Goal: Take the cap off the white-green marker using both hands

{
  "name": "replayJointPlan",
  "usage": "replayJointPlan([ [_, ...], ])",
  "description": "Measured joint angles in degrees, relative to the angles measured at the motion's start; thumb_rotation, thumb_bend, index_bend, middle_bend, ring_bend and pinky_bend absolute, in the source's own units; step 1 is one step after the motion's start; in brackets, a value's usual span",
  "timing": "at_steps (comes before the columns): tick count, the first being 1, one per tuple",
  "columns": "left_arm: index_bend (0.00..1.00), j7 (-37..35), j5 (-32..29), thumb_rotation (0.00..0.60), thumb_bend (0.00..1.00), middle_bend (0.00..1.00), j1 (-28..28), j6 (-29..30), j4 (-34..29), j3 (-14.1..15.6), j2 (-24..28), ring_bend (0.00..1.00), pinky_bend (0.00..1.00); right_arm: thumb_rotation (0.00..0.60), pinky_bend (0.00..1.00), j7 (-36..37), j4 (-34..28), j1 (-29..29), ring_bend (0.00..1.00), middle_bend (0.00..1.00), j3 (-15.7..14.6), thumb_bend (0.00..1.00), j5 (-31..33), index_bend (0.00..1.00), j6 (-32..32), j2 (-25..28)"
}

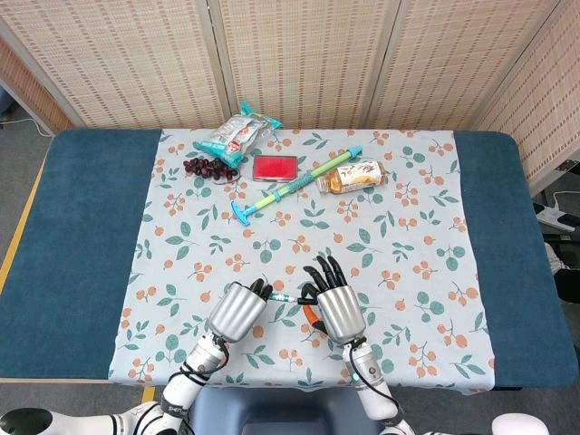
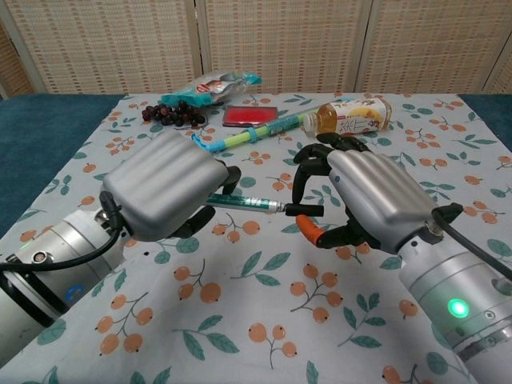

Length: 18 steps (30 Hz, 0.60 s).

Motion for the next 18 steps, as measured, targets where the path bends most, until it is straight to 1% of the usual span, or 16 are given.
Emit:
replayJointPlan([
  [5,0.89,-1.1,-0.04,0.6,0.53,1.0,0.31,0.1,0.22,0.23,1.04,0.97,1.0,0.6,0.0,0.55,0.1,-0.38,0.0,0.19,-0.08,0.36,0.02,0.76,0.68,1.0],
  [11,0.88,-3.53,0.37,0.6,0.53,1.0,1.1,0.54,0.79,1.2,3.18,0.97,1.0,0.6,0.0,0.73,0.5,-1.24,0.0,0.19,-0.6,0.36,0.69,0.76,0.93,2.88],
  [15,0.87,-7.66,0.4,0.6,0.53,1.0,2.34,1.1,3.15,2.35,4.6,0.97,1.0,0.6,0.0,1.63,1.69,-1.6,0.0,0.19,-0.86,0.36,1.49,0.74,0.52,3.32],
  [18,0.86,-11.83,0.07,0.6,0.52,0.98,3.57,1.38,6.3,3.27,5.13,0.97,1.0,0.6,0.0,2.13,3.28,-1.53,0.0,0.19,-0.87,0.36,2.59,0.67,-0.77,2.78],
])
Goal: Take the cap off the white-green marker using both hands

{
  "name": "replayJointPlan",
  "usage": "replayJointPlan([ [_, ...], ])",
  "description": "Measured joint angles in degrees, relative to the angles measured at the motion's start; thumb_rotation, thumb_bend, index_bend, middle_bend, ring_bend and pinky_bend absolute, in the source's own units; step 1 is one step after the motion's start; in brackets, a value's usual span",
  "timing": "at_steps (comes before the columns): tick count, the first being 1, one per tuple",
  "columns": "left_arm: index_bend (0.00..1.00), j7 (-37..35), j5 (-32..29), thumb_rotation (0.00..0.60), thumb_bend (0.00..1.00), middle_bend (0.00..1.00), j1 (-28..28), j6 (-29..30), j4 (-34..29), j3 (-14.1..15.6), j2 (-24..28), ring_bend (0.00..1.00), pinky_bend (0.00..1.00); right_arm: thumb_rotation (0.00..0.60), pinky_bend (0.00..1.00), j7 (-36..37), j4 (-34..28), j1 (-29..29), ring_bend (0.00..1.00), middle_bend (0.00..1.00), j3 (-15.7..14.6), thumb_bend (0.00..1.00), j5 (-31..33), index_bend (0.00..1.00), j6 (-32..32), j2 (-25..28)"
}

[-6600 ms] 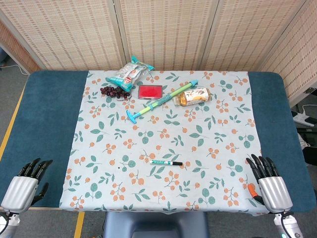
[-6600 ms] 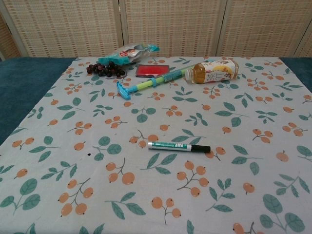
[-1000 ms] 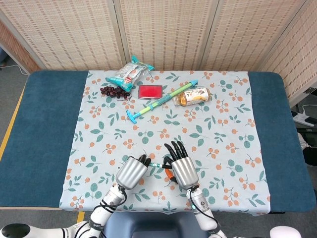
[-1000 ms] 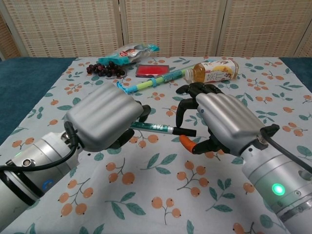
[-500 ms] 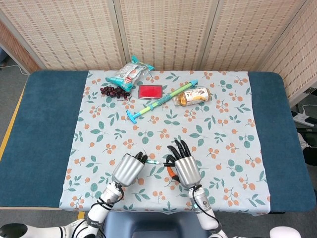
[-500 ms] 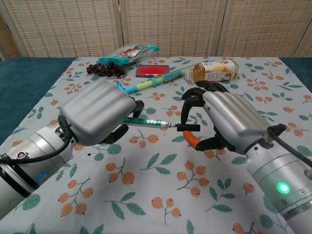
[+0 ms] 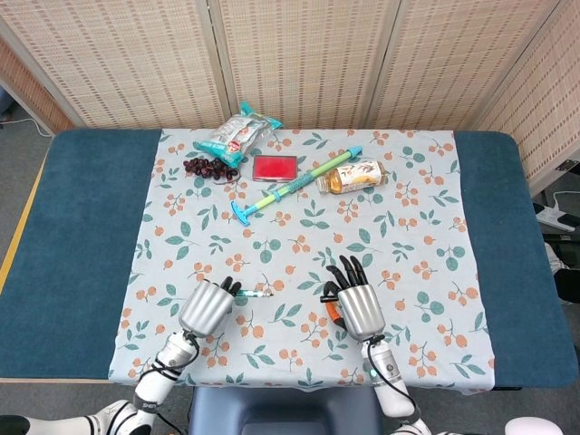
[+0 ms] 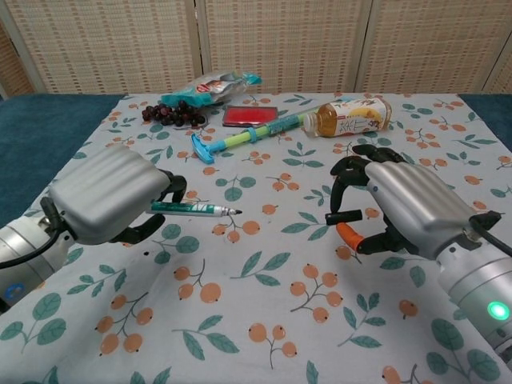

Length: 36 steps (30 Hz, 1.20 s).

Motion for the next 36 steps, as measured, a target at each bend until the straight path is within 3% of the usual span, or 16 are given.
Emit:
replayJointPlan([
  [3,0.82,-3.6,-0.34,0.6,0.52,0.94,1.13,0.13,3.73,0.84,0.11,0.96,1.0,0.6,0.0,0.62,2.08,0.41,0.0,0.19,-0.11,0.36,1.07,0.58,-2.18,-0.88],
  [6,0.73,-6.15,-0.3,0.6,0.51,0.86,1.95,0.15,6.17,1.69,-0.09,0.95,1.0,0.6,0.0,1.18,4.87,0.97,0.0,0.19,-0.13,0.36,1.72,0.48,-3.54,-2.48],
  [11,0.52,-6.8,-0.03,0.6,0.49,0.69,2.07,-0.47,6.29,2.01,-0.07,0.94,1.0,0.6,0.0,1.3,8.34,1.6,0.0,0.18,0.21,0.36,2.69,0.22,-4.35,-5.38],
  [14,0.46,-6.96,-0.16,0.6,0.47,0.61,2.05,-0.98,5.41,1.9,0.41,0.93,1.0,0.6,0.0,0.26,7.7,1.56,0.0,0.16,0.29,0.36,3.29,0.07,-4.59,-5.3],
  [20,0.34,-6.33,-1.64,0.6,0.44,0.47,2.23,-2.36,3.06,1.44,1.66,0.92,1.0,0.6,0.0,-0.25,5.02,1.18,0.0,0.16,0.01,0.36,2.88,0.01,-3.51,-3.89],
  [25,0.21,-6.33,-2.23,0.6,0.41,0.29,2.33,-2.88,0.06,1.11,3.18,0.87,1.0,0.6,0.0,-0.26,0.8,0.39,0.0,0.14,-0.87,0.36,1.99,0.0,-2.3,-1.06],
  [30,0.18,-6.03,-2.62,0.6,0.4,0.26,2.27,-3.53,-2.0,1.01,4.64,0.85,1.0,0.6,0.0,-0.23,-6.43,-0.88,0.0,0.1,-1.95,0.36,1.94,0.0,-1.69,3.82],
  [32,0.17,-6.1,-2.62,0.6,0.4,0.24,2.31,-3.47,-2.54,0.98,5.0,0.76,0.96,0.6,0.0,-0.39,-8.38,-1.28,0.0,0.07,-2.28,0.36,1.88,0.0,-1.43,5.38],
  [36,0.06,-9.84,-1.35,0.6,0.4,0.09,3.17,-1.46,-6.04,1.34,8.8,0.09,0.39,0.6,0.0,-0.8,-15.86,-3.08,0.0,0.02,-4.02,0.36,1.86,0.0,-0.29,12.23],
])
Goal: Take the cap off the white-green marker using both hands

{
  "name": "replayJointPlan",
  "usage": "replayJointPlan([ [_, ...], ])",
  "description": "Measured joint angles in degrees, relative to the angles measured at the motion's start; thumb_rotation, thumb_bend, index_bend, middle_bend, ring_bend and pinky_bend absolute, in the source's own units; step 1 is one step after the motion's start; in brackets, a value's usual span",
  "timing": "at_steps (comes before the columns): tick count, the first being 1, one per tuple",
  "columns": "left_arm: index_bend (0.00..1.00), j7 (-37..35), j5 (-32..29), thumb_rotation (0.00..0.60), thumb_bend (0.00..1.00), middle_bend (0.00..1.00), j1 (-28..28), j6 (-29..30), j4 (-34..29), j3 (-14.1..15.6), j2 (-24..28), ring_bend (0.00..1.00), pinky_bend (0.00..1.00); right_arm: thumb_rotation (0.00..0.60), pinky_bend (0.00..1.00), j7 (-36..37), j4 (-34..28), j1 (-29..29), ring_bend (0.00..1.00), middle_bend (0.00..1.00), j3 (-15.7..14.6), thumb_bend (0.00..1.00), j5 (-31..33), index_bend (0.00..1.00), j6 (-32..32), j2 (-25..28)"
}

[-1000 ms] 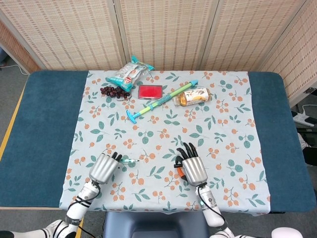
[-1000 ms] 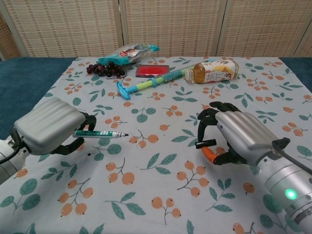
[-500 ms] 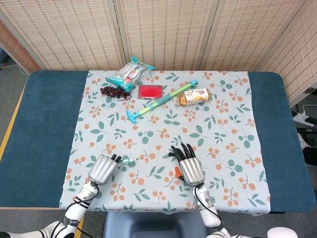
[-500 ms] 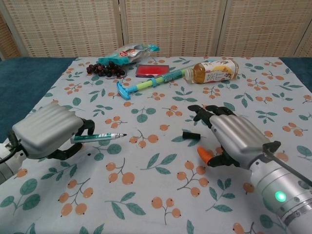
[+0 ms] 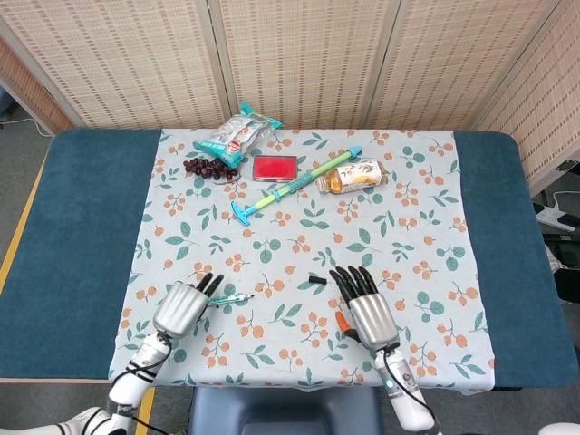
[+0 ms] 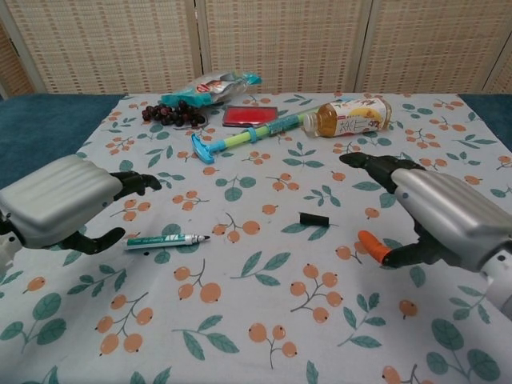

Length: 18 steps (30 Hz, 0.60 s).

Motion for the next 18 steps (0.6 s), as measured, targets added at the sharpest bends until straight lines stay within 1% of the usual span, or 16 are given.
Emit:
replayJointPlan([
  [1,0.03,-1.78,0.43,0.6,0.4,0.04,0.28,0.35,-0.86,0.4,1.65,0.01,0.26,0.6,0.0,-0.03,-1.96,-0.55,0.0,0.01,-0.56,0.36,-0.04,0.0,0.38,2.63],
  [2,0.02,-3.87,0.81,0.6,0.4,0.02,0.64,0.74,-1.69,0.87,3.5,0.0,0.2,0.6,0.0,-0.07,-3.75,-1.19,0.0,0.0,-1.14,0.36,-0.12,0.0,0.9,5.55],
  [4,0.0,-9.89,1.41,0.6,0.4,0.0,1.9,2.08,-3.41,2.04,7.78,0.0,0.08,0.6,0.0,-0.32,-7.1,-3.19,0.0,0.0,-2.56,0.33,-0.31,0.0,2.93,13.05],
  [6,0.0,-17.21,1.81,0.6,0.41,0.0,3.87,4.31,-4.47,3.19,11.34,0.0,0.02,0.6,0.0,-0.61,-9.44,-6.17,0.0,0.0,-3.79,0.3,-0.04,0.0,6.39,20.27],
  [8,0.0,-24.07,2.05,0.6,0.41,0.0,6.23,7.29,-4.49,4.04,13.74,0.0,0.01,0.6,0.0,-0.38,-10.44,-9.21,0.0,0.0,-4.57,0.29,0.32,0.0,10.13,24.89],
  [9,0.0,-28.59,2.06,0.6,0.41,0.0,8.15,9.8,-4.01,4.46,15.0,0.0,0.01,0.6,0.0,0.14,-10.48,-11.25,0.0,0.0,-4.96,0.29,0.48,0.0,12.57,26.82],
  [12,0.0,-37.28,1.79,0.6,0.41,0.0,12.54,15.89,-2.4,5.22,17.7,0.0,0.02,0.6,0.0,1.64,-8.61,-14.41,0.0,0.0,-5.22,0.29,0.72,0.0,16.23,28.08],
  [15,0.0,-40.61,1.09,0.6,0.41,0.0,16.2,18.76,-1.25,5.15,21.93,0.0,0.02,0.6,0.0,2.65,-7.25,-14.78,0.0,0.0,-5.14,0.29,-0.05,0.0,16.33,27.89],
  [18,0.0,-40.57,1.42,0.6,0.41,0.0,17.38,19.6,-1.14,5.17,23.35,0.0,0.02,0.6,0.0,4.49,-6.44,-14.87,0.0,0.0,-5.44,0.28,-1.82,0.0,15.79,28.43],
])
